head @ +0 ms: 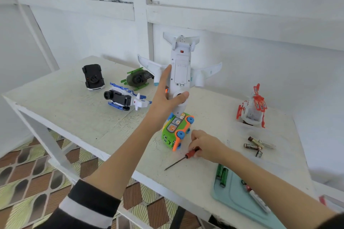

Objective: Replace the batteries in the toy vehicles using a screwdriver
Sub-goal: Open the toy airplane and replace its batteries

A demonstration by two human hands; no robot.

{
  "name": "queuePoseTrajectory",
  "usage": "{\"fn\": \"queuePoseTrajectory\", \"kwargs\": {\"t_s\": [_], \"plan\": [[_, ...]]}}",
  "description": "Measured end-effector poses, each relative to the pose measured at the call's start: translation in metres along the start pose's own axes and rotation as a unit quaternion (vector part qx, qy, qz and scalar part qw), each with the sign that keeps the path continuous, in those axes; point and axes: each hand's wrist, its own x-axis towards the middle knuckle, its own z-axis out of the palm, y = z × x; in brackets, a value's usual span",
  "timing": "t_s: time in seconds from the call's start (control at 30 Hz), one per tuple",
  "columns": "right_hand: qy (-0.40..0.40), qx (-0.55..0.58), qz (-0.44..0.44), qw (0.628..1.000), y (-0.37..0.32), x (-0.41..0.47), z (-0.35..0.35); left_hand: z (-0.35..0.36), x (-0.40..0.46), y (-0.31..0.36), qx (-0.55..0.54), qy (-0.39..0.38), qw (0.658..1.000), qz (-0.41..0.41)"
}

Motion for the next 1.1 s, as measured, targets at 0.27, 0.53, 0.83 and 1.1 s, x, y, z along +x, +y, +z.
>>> {"fn": "queuePoseTrajectory", "kwargs": {"t_s": [0.27,0.53,0.83,1.1], "plan": [[0.031,0.123,0.011,0.992,0.017,-0.028,-0.043,0.014,0.013,0.000,0.003,0.001,1.000,0.013],[0.144,0.393,0.023,0.908,0.015,-0.083,-0.114,0.031,0.035,-0.008,0.040,-0.014,0.999,0.022],[0.410,0.354,0.108,0.833,0.009,-0.102,-0.131,0.052,0.034,-0.019,0.044,-0.032,0.998,0.025],[0.418,0.305,0.125,0.847,0.014,-0.098,-0.130,0.059,0.031,-0.016,0.061,-0.035,0.997,0.020]]}}
